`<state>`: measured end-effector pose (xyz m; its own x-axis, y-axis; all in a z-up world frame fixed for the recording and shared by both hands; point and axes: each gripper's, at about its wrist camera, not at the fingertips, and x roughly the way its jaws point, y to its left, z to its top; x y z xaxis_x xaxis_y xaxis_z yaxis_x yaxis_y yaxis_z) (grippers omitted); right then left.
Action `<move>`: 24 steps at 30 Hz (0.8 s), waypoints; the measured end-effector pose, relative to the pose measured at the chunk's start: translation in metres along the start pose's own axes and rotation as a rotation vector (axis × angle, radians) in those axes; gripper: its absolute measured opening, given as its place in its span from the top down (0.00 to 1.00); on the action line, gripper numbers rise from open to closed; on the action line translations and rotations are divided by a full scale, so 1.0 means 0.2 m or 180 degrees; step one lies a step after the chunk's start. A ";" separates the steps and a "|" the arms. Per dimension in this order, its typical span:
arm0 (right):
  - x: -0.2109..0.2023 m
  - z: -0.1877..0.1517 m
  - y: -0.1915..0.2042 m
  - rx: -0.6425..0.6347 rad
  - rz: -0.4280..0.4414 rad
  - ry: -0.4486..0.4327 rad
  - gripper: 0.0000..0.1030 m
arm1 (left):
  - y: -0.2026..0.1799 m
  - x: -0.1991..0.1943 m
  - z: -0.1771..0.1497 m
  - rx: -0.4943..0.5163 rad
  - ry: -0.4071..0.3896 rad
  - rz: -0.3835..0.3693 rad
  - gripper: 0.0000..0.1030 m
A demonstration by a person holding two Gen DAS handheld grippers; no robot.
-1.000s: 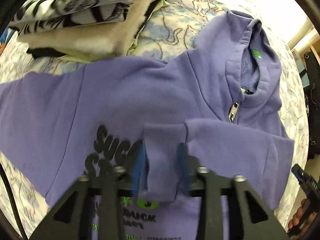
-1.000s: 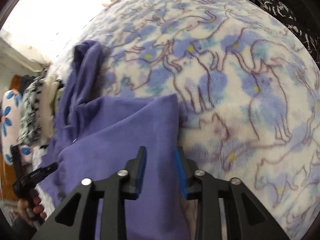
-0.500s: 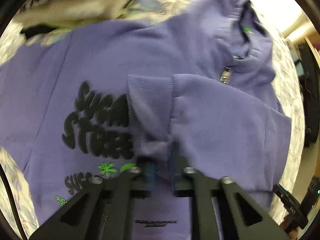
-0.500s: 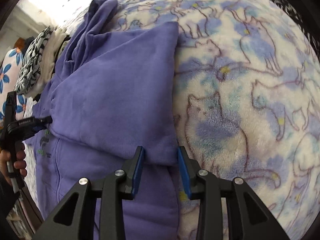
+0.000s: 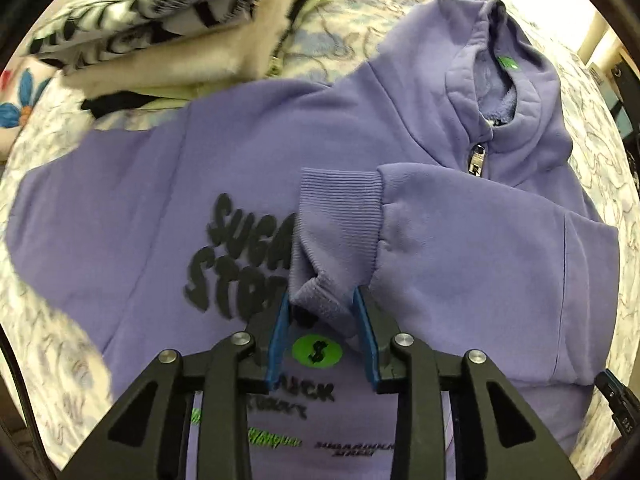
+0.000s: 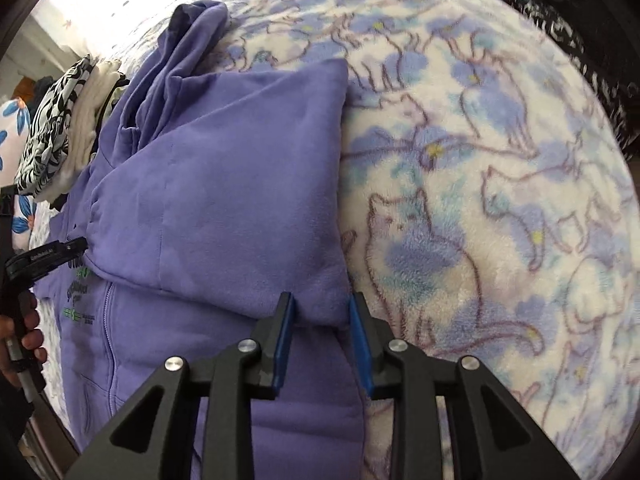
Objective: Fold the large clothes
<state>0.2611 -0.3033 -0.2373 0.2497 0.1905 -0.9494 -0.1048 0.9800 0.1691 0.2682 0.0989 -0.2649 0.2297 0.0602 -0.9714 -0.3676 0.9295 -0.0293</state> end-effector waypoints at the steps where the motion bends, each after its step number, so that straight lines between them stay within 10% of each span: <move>1: -0.03 0.00 0.01 0.0010 0.0004 -0.0062 0.73 | 0.01 -0.04 -0.02 -0.0054 -0.0032 -0.0014 0.70; 17: 0.16 0.10 0.57 -0.0474 0.0588 -0.0150 0.73 | -0.60 0.01 -0.11 0.0208 0.0021 -0.0551 0.71; 24: 0.21 0.15 0.32 -0.0157 0.0203 -0.0088 0.84 | -0.42 0.10 0.03 0.0064 -0.0049 -0.0302 0.71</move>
<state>0.2937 -0.2301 -0.2582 0.2675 0.2546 -0.9293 -0.1683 0.9620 0.2151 0.3086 0.0244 -0.2806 0.2765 -0.0230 -0.9607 -0.3254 0.9384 -0.1161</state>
